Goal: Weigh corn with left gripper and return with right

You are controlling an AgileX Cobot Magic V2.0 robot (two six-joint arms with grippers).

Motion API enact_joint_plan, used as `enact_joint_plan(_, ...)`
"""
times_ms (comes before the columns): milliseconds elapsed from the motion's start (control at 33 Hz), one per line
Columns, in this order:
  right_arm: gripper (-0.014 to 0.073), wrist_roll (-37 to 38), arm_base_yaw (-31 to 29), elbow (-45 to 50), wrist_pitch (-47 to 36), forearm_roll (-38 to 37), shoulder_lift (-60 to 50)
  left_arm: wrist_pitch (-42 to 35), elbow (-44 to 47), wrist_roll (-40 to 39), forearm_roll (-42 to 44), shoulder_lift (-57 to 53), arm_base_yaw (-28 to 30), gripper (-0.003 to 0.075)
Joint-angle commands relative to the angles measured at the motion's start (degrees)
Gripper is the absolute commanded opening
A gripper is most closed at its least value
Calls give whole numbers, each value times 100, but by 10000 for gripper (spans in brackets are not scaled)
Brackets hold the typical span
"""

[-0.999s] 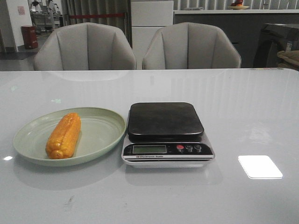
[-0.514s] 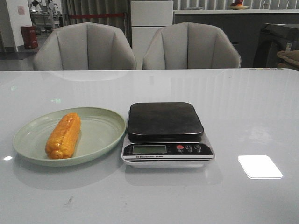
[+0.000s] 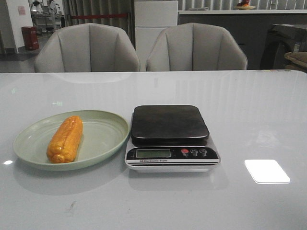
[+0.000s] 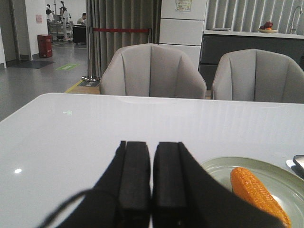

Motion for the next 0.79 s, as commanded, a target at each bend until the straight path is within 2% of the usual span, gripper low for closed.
enact_joint_plan(0,165,-54,10,-150,-436,35,72,-489,181,-33,-48,-120,5,114)
enact_joint_plan(333,165,-54,10,-145,-449,35,72,-489,181,-33,-48,-120,5,114)
enact_joint_plan(484,165,-6,-101,-42,-656,-578,72,-489,181,-33,-48,-120,5,114)
enact_joint_plan(756,165,1280,-1015,504,-1377,-1493,67,-489,181,-33,-48,-120,5,114)
